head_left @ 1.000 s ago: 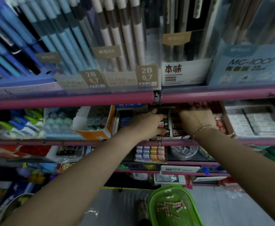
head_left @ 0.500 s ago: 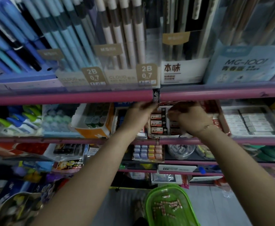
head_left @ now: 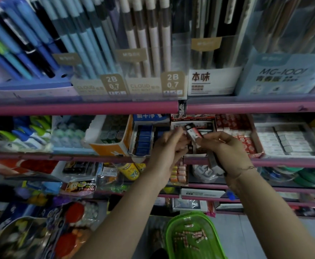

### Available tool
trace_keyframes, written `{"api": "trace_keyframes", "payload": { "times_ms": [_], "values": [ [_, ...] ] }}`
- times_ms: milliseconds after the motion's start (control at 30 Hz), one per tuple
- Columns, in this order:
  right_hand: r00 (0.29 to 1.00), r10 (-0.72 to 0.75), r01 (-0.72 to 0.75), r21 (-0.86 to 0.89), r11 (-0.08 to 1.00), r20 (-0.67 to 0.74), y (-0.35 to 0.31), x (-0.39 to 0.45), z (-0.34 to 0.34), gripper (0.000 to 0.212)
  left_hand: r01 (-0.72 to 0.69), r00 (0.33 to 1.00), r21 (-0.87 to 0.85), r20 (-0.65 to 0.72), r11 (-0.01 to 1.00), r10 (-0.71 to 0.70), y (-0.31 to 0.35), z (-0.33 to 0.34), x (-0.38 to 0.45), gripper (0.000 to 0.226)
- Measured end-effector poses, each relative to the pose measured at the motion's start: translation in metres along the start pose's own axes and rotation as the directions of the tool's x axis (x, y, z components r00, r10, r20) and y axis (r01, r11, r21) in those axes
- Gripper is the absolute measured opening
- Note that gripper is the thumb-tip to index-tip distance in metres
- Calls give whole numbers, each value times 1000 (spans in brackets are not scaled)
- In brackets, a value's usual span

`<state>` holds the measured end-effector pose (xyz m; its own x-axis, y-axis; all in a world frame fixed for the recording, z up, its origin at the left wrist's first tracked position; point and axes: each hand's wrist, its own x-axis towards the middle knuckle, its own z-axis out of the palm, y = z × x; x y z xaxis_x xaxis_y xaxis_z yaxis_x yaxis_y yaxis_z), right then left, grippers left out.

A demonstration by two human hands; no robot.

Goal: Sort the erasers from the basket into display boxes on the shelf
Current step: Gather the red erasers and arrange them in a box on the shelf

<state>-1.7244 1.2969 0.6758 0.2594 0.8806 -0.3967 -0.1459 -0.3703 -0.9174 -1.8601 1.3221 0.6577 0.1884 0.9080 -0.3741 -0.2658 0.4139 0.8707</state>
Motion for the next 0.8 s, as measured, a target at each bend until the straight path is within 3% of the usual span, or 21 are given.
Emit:
{"api": "trace_keyframes", "payload": {
  "times_ms": [100, 167, 233, 300, 400, 567, 667, 800],
  "values": [
    [984, -165, 155, -131, 979, -69, 6, -1, 1, 16, -19, 998, 121, 60, 992, 12, -9, 2, -10, 14],
    [969, -236, 247, -293, 924, 74, 8, -6, 2, 11, -78, 996, 221, -24, 972, 85, -12, 2, -10, 8],
    [949, -199, 279, -360, 890, 245, 8, -8, 2, 6, -133, 986, 333, -53, 934, 159, -12, 0, -6, 10],
    [960, -183, 240, -282, 929, 214, 5, -4, -2, 3, -178, 983, 391, 30, 903, 181, -8, -1, -4, 12],
    [991, -111, 121, -139, 983, 79, 2, 5, -12, 17, -282, 959, 534, 161, 797, 232, 5, -3, 2, 13],
    [995, -18, 27, -88, 996, 95, 4, 14, -21, 22, -307, 944, 702, 309, 643, 113, 15, -5, 16, 11],
    [995, 18, -9, -90, 996, 94, 6, 20, -21, 19, -387, 921, 824, 364, 415, 136, 12, -3, 28, 32],
    [999, 4, -1, -87, 996, 39, -4, 30, -33, 10, -419, 893, 872, 343, 254, 292, 11, -1, 52, 34]
  ]
}}
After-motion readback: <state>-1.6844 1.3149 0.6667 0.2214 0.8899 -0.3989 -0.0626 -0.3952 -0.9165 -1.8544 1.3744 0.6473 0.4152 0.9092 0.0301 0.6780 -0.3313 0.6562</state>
